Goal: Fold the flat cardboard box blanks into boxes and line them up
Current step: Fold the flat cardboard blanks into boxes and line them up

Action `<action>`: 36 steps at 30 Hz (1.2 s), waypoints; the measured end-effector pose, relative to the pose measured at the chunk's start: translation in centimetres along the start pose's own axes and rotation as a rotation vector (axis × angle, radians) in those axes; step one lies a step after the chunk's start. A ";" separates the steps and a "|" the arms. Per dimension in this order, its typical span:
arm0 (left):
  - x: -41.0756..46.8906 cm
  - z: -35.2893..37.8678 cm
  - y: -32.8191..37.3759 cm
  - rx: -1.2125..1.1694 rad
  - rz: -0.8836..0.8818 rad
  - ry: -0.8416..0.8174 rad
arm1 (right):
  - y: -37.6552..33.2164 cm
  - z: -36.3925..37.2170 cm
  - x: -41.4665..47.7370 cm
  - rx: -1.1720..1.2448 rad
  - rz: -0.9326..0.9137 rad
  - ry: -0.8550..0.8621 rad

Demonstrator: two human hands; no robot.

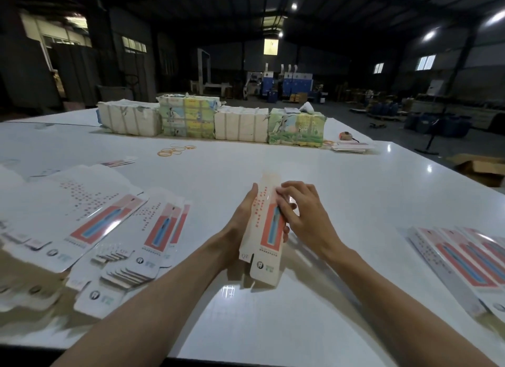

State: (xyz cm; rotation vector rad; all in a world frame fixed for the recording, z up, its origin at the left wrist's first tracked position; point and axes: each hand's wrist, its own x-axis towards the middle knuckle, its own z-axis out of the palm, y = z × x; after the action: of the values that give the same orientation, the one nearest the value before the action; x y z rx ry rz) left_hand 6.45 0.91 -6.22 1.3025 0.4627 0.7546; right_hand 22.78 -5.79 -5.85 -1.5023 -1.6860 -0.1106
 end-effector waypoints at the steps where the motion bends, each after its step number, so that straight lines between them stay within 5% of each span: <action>1: 0.0 0.0 0.1 -0.005 -0.002 0.002 | 0.0 0.0 -0.1 0.027 -0.007 0.001; 7: -0.5 0.9 0.4 -0.014 -0.041 -0.081 | -0.1 -0.9 0.5 0.039 0.025 0.134; 12: -0.7 0.9 0.3 -0.038 -0.097 -0.139 | 0.3 -1.2 0.2 0.069 0.047 0.069; 24: -0.5 1.4 0.8 0.009 -0.132 -0.267 | 0.2 -4.3 1.6 0.668 0.407 0.015; 29: -0.6 1.9 0.9 -0.069 -0.188 -0.386 | 0.7 -5.0 1.5 0.860 0.412 -0.039; 36: -0.1 2.2 0.6 -0.089 -0.257 -0.348 | 0.9 -5.2 1.5 0.974 0.405 -0.061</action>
State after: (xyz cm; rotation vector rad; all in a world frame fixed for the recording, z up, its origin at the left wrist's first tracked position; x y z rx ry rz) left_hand 7.75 -0.58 -5.14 1.2309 0.3034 0.3209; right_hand 26.41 -7.39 -1.98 -1.0343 -1.1405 0.8568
